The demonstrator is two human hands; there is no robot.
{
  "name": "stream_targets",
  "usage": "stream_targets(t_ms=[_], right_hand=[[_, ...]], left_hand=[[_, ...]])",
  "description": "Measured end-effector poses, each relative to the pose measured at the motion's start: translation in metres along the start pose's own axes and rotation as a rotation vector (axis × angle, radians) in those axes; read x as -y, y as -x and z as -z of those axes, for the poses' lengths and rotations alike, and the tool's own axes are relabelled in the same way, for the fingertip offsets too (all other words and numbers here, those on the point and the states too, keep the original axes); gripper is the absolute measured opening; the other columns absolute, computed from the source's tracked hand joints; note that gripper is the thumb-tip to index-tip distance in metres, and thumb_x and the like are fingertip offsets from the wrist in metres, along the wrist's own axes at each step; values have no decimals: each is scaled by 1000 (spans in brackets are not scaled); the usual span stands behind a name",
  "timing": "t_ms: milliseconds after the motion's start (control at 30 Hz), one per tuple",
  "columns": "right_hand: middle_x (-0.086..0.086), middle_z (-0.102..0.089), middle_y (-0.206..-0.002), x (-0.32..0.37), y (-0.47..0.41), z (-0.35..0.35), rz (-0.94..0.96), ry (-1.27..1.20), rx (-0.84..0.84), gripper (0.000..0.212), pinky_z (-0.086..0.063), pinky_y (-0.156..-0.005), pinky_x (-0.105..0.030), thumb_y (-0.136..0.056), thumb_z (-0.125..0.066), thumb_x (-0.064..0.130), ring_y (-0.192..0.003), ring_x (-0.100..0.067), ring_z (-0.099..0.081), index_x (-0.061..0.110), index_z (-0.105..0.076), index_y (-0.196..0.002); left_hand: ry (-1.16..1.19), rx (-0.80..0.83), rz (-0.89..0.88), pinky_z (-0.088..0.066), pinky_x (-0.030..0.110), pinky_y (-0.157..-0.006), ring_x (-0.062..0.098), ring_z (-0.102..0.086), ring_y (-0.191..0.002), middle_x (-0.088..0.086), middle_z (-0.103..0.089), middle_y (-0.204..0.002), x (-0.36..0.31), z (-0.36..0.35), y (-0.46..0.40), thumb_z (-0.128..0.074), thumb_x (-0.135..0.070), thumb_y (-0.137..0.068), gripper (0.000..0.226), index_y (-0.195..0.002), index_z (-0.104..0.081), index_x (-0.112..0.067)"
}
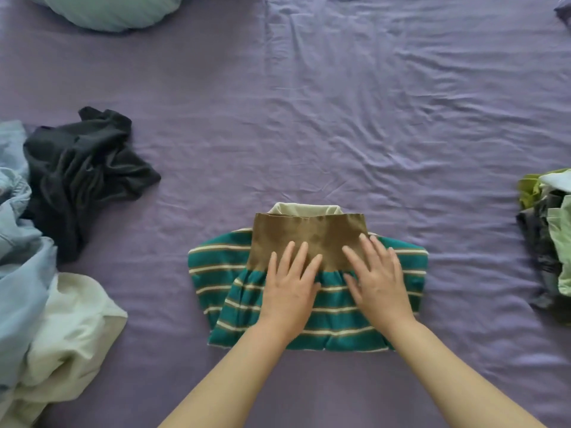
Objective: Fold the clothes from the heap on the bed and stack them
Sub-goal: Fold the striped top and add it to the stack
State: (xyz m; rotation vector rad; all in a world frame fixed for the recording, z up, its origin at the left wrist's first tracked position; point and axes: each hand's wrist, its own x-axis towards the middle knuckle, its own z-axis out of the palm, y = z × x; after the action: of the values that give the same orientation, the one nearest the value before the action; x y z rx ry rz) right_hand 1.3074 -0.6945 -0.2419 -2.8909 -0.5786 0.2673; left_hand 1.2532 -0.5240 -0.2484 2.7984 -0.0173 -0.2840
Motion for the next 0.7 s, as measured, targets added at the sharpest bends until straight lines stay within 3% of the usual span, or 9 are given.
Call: stream_targets(t_ms=[67, 133, 267, 333, 400, 433, 533, 600, 700], right_hand=[[-18, -49, -140, -11, 10, -7, 45, 115, 72, 45, -32, -104, -59, -90, -50, 39, -130, -38, -44, 20, -58, -129], [-16, -48, -141, -22, 16, -11, 59, 162, 155, 54, -31, -106, -59, -90, -33, 48, -130, -38, -44, 23, -54, -133], [-13, -38, -149, -39, 15, -17, 133, 190, 244, 59, -16, -112, -54, -92, -25, 54, -137, -35, -35, 26, -41, -142], [-10, -21, -156, -44, 15, -12, 171, 199, 287, 62, -3, -118, -51, -93, -19, 58, -144, -32, -19, 29, -23, -148], [-10, -16, -158, -48, 20, -6, 180, 161, 284, 65, 2, -117, -47, -94, -29, 57, -146, -29, -10, 28, -16, -150], [-12, -25, -155, -49, 24, -1, 161, 128, 262, 67, -5, -117, -47, -92, -42, 54, -144, -30, -18, 23, -25, -149], [-15, -54, -134, -53, 51, 6, 79, 40, 137, 70, -32, -107, -51, -77, -73, 43, -128, -33, -48, 8, -52, -134], [-12, -62, -124, -53, 75, 5, 66, -15, 113, 66, -41, -100, -54, -69, -82, 36, -119, -32, -56, 5, -60, -123], [-10, -66, -113, -49, 104, -2, 40, -94, 62, 61, -47, -91, -56, -63, -88, 22, -110, -31, -62, 7, -65, -117]], left_hand=[[-107, 127, 71, 10, 56, -114, 29, 19, -145, 4, 19, -158, -1, -18, 0, -22, -55, -97, 64, -150, 8, -35], [-175, 166, 112, 22, 58, -110, 26, 39, -136, 2, 44, -146, 3, -33, -2, 0, -64, -89, 66, -137, 37, -39], [-239, 201, 147, 24, 60, -107, 22, 45, -132, -2, 53, -140, 10, -43, -8, 14, -72, -80, 69, -129, 47, -38], [-271, 228, 160, 23, 59, -108, 23, 43, -134, -1, 52, -140, 4, -39, -8, 11, -71, -82, 68, -128, 48, -38], [-290, 236, 208, 18, 60, -110, 27, 33, -140, 3, 41, -149, -8, -34, -6, 0, -67, -88, 70, -134, 42, -36], [-283, 226, 231, 14, 60, -111, 29, 26, -143, 5, 31, -155, -16, -31, -4, -8, -64, -92, 71, -141, 34, -34], [-216, 91, 281, -2, 62, -114, 34, -3, -147, 12, -7, -160, -43, -18, 13, -41, -51, -94, 69, -153, -12, -28], [-78, -79, 411, -16, 64, -110, 39, -28, -141, 18, -35, -151, -48, -13, 32, -68, -34, -84, 64, -142, -45, -19], [52, -89, 667, -17, 60, -113, 37, -22, -143, 18, -32, -152, -32, -13, 69, -66, -29, -88, 55, -139, -49, -17]])
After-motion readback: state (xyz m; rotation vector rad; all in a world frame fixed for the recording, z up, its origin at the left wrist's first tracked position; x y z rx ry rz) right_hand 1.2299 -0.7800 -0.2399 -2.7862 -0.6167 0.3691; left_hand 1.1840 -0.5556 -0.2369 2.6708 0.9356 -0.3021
